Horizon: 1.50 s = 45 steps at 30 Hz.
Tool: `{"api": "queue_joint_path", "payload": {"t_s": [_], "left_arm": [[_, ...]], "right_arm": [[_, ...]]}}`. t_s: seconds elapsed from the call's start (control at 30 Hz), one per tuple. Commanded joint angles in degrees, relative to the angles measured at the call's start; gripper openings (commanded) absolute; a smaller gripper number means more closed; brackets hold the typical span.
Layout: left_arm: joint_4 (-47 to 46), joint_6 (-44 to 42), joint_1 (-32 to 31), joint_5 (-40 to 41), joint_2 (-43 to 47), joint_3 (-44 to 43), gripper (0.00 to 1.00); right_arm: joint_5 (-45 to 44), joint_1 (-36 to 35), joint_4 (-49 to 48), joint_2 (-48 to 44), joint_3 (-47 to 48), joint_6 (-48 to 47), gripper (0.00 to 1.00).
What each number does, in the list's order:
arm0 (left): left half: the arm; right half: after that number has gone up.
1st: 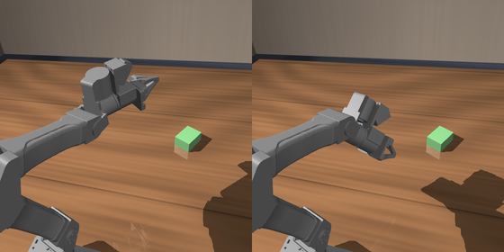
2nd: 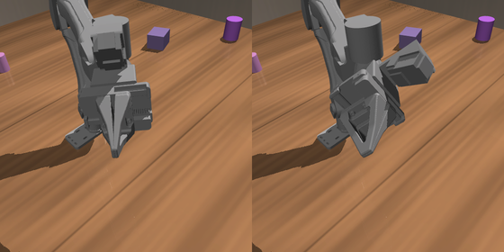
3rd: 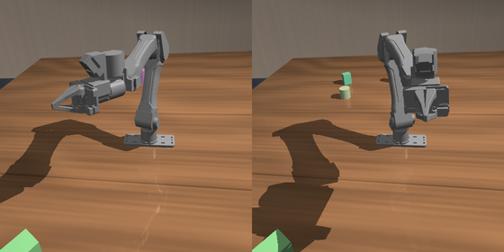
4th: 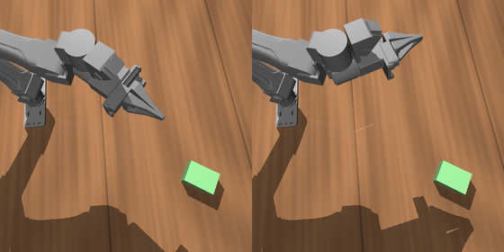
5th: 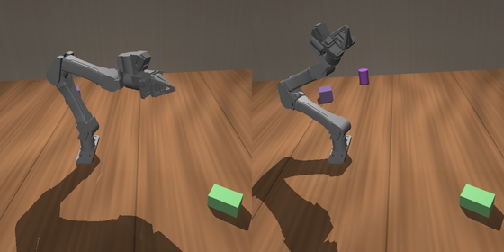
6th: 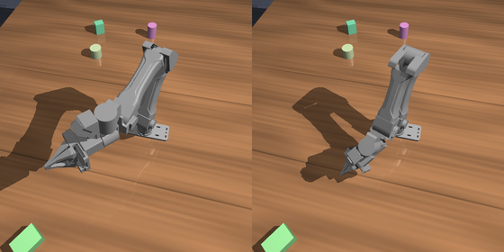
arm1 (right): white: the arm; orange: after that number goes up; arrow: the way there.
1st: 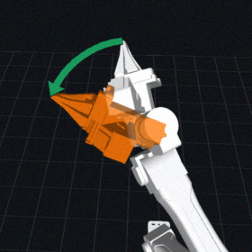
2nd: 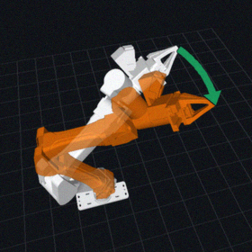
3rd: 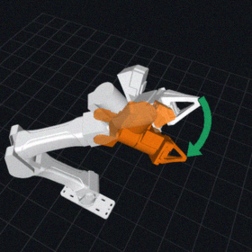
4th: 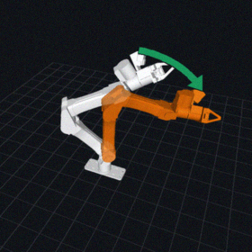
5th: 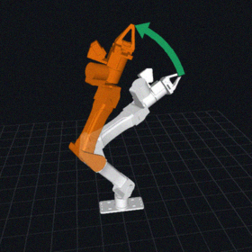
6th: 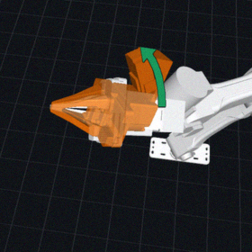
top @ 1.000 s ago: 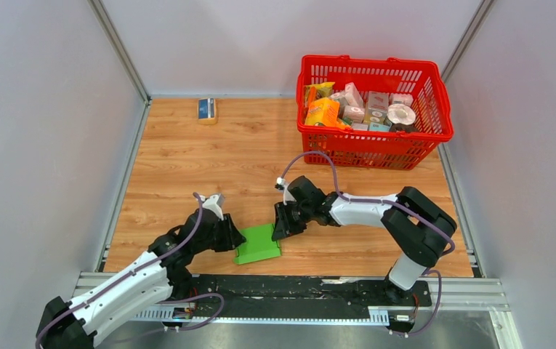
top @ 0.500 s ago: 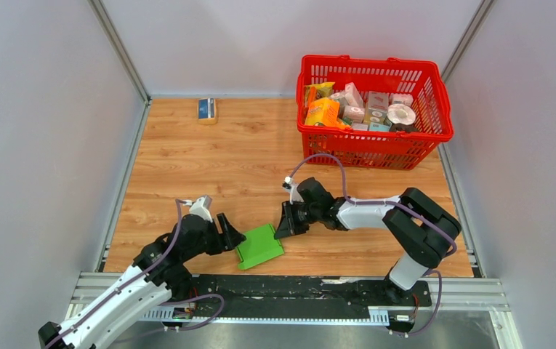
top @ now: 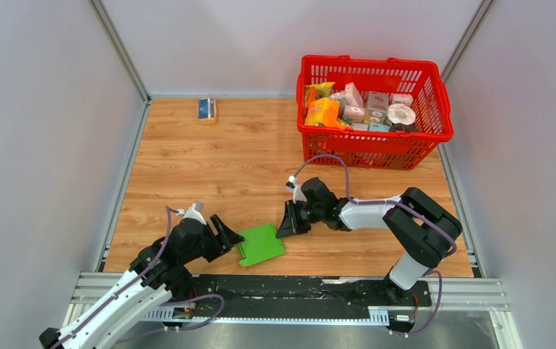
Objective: Fold the paper box
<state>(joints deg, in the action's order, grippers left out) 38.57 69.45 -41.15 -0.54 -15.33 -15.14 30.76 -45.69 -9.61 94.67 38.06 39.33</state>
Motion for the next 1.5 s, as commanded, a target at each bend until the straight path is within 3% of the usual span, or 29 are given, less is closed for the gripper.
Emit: {"api": "queue_joint_path", "payload": {"t_s": [0.0,0.13,0.27,0.43,0.6,0.73,0.77,0.83,0.87,0.97,1.13,1.33,1.47], "left_arm": [[-5.0,7.1,0.1,-0.6,-1.2,2.1,0.74],[-16.2,12.0,-0.1,-4.6,-5.3,7.8,0.73],[-21.8,13.2,-0.2,-3.4,-8.2,8.8,0.68],[-29.1,17.1,-0.4,-1.4,-8.0,11.6,0.51],[-27.7,19.1,-0.4,-1.3,-6.0,12.6,0.33],[-26.3,21.7,-0.3,-2.1,-3.0,13.7,0.28],[-25.6,23.3,-0.3,-2.2,-2.2,13.8,0.28],[-22.7,25.5,-0.3,-2.8,0.2,13.8,0.28],[-21.0,28.7,-0.4,-3.2,1.1,13.9,0.28],[-17.6,34.0,-0.3,-4.4,5.2,13.7,0.28],[-10.5,38.2,-0.3,-5.2,12.3,12.1,0.26],[-6.0,40.5,-0.3,-8.3,17.8,11.2,0.19],[-4.6,40.6,-0.3,-8.9,18.8,10.0,0.19]], "right_arm": [[-5.5,0.5,1.7,1.1,-1.9,-1.5,0.09],[-5.5,0.5,1.7,1.2,-2.1,-1.7,0.08],[-5.7,0.6,1.3,1.2,-2.4,-1.8,0.08],[-5.5,0.5,1.4,1.0,-2.0,-1.8,0.10],[-9.7,0.5,8.5,-4.5,-0.1,-6.4,0.26],[-14.7,-0.2,16.1,-11.2,2.1,-12.9,0.43],[-16.3,-1.8,18.7,-13.1,2.5,-14.6,0.53],[-23.1,-5.5,20.3,-19.0,3.6,-21.3,0.64],[-26.7,-11.3,21.0,-20.7,3.9,-23.4,0.74],[-41.3,-24.3,19.4,-26.5,4.2,-32.2,0.80],[-50.0,-33.9,15.6,-28.1,4.6,-41.2,0.81],[-61.9,-39.9,15.9,-20.8,9.3,-51.8,0.80],[-73.3,-43.6,5.6,-17.5,7.8,-59.6,0.71]]}}
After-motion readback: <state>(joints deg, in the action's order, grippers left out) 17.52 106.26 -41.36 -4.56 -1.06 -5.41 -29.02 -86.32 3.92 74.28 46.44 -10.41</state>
